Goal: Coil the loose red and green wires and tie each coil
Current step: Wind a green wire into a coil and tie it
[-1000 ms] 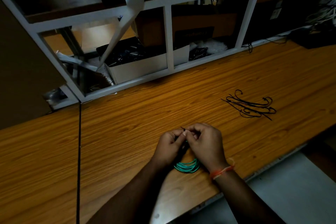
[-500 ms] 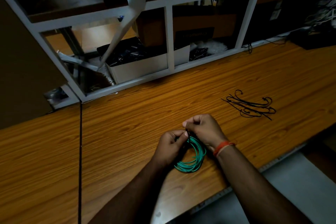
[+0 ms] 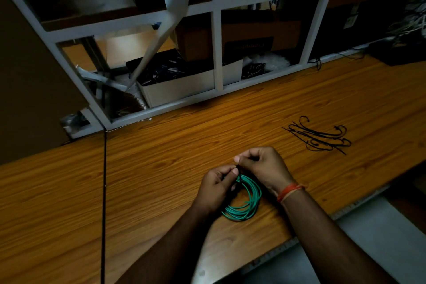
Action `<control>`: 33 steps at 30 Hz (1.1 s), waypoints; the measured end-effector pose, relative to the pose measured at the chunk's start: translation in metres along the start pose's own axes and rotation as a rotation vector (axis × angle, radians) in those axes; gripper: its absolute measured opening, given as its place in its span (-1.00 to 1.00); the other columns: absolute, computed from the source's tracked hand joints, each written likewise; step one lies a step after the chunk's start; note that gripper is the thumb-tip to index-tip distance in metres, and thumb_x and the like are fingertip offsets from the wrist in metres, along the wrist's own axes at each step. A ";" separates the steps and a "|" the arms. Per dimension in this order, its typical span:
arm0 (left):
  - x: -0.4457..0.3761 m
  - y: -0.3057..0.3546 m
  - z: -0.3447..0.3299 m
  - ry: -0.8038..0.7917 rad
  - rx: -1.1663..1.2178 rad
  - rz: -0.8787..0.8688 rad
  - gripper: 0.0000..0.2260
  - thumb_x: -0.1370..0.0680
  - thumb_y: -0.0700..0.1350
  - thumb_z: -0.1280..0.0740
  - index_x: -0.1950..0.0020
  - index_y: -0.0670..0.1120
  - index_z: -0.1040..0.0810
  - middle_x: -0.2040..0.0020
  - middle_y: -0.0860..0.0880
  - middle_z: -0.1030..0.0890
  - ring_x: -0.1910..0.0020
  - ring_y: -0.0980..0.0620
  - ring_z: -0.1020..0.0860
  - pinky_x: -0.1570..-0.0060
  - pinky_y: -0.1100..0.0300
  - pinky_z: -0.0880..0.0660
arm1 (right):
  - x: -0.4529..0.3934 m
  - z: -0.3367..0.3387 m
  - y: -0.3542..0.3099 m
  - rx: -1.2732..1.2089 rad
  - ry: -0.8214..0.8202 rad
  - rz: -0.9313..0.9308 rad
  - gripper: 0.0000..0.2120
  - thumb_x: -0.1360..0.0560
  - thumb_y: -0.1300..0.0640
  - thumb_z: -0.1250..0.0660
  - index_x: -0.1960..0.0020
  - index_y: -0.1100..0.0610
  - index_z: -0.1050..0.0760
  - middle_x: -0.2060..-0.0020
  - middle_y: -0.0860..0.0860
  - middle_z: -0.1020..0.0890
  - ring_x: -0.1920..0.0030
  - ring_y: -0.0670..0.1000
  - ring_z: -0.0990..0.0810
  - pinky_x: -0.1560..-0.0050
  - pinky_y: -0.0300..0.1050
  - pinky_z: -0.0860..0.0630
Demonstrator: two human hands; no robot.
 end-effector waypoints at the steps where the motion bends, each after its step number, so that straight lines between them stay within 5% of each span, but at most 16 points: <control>1: 0.000 0.000 0.000 0.003 0.000 0.002 -0.67 -0.64 -0.03 -0.31 0.01 -0.33 -0.56 0.37 -0.12 -0.40 0.41 0.02 -0.32 0.38 0.10 -0.18 | 0.000 0.002 0.001 0.026 0.017 0.002 -0.89 -0.46 0.19 -0.54 0.21 0.18 -0.67 0.27 0.11 -0.73 0.24 0.00 -0.66 0.11 0.05 -0.64; 6: 0.000 -0.001 -0.001 0.035 0.082 0.035 -0.83 -0.58 -0.04 -0.37 -0.08 -0.09 -0.64 0.29 -0.11 -0.48 0.42 0.05 -0.37 0.44 0.22 -0.26 | -0.001 0.007 0.011 0.141 0.105 0.009 -0.83 -0.43 0.11 -0.55 0.28 0.15 -0.65 0.33 0.04 -0.72 0.29 -0.03 -0.65 0.17 0.10 -0.64; 11: 0.000 0.003 -0.001 0.023 0.054 0.000 -0.86 -0.62 -0.15 -0.35 -0.15 -0.16 -0.59 0.21 -0.05 -0.63 0.40 0.09 -0.41 0.42 0.25 -0.36 | 0.004 0.005 0.012 0.116 0.153 -0.004 -0.81 -0.50 0.15 -0.51 0.26 0.16 -0.62 0.47 0.04 -0.64 0.44 -0.08 -0.55 0.29 -0.08 -0.51; 15: 0.001 0.005 0.000 0.043 -0.036 -0.037 -0.95 -0.65 -0.27 -0.32 -0.04 -0.23 -0.57 0.27 0.03 -0.59 0.38 0.12 -0.44 0.39 0.28 -0.40 | 0.004 0.007 0.011 0.181 0.133 0.023 -0.83 -0.49 0.13 -0.51 0.25 0.16 -0.64 0.42 0.05 -0.67 0.39 -0.02 -0.60 0.27 -0.02 -0.56; 20: 0.001 0.004 0.001 0.041 -0.066 -0.051 -0.95 -0.63 -0.20 -0.37 0.00 -0.15 -0.62 0.25 -0.05 -0.56 0.34 0.10 -0.46 0.36 0.25 -0.42 | 0.010 0.009 0.007 0.329 0.226 0.095 -0.79 -0.50 0.09 -0.50 0.27 0.12 -0.61 0.40 -0.02 -0.65 0.38 -0.07 -0.58 0.31 -0.10 -0.51; 27: 0.001 -0.004 0.000 0.015 0.019 0.025 -0.90 -0.57 -0.04 -0.41 0.04 -0.06 -0.64 0.27 -0.15 -0.49 0.37 0.01 -0.43 0.39 0.21 -0.38 | -0.003 0.030 -0.005 0.176 0.351 0.125 -0.76 -0.56 0.05 -0.43 0.26 0.08 -0.55 0.41 -0.03 -0.60 0.37 -0.03 -0.52 0.27 -0.06 -0.47; 33: 0.003 0.009 0.000 0.019 -0.138 -0.119 -0.88 -0.60 -0.10 -0.40 0.12 -0.10 -0.63 0.25 0.05 -0.58 0.21 0.12 -0.49 0.18 0.23 -0.41 | 0.008 0.015 -0.019 0.326 0.267 0.283 -0.80 -0.62 0.11 -0.34 0.17 0.13 -0.52 0.38 -0.10 -0.62 0.37 -0.14 -0.58 0.31 -0.22 -0.45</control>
Point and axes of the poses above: each hand's wrist, its own x-axis away from the middle knuckle, its own z-axis out of the back of the hand, y = z × x, the point moved 6 cm from there along -x, towards the middle knuckle
